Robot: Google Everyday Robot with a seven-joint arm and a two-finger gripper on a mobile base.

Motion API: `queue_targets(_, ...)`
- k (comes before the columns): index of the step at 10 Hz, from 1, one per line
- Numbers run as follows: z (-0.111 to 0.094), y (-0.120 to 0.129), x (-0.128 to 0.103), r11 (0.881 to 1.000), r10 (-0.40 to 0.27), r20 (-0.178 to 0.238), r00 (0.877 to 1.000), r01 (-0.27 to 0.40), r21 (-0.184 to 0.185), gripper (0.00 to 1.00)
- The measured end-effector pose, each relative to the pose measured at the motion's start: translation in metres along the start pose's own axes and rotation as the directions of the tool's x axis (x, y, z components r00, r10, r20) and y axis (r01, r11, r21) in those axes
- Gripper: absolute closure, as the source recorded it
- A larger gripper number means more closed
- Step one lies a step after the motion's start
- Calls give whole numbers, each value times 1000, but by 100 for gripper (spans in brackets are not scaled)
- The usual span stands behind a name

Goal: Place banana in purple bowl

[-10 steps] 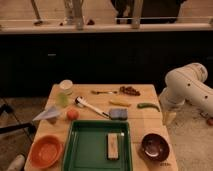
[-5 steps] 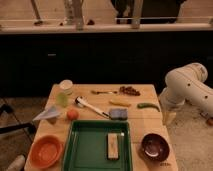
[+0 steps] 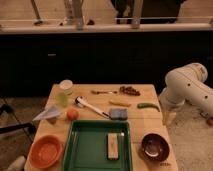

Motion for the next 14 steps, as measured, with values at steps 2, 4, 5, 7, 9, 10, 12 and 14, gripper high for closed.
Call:
queue_targets(2,0,0,0,1000,0,0,1000,0,0,20)
queue_targets(4,0,-1,0,1000,-2,7,1000,2,7,20)
queue_targets(5,1,-3,-3,1000,-16,27,1000,15,17,20)
queue_targets(7,10,-22,-16,998,-57,82,995,54,43,20)
queue_targets(9,20,-37,-30,994,-93,134,987,85,65,20)
queue_targets(10,25,-41,-34,993,-105,162,981,94,77,20)
queue_targets(12,34,-48,-44,989,-130,206,970,111,102,20)
queue_targets(14,46,-56,-55,985,-148,238,960,121,126,20)
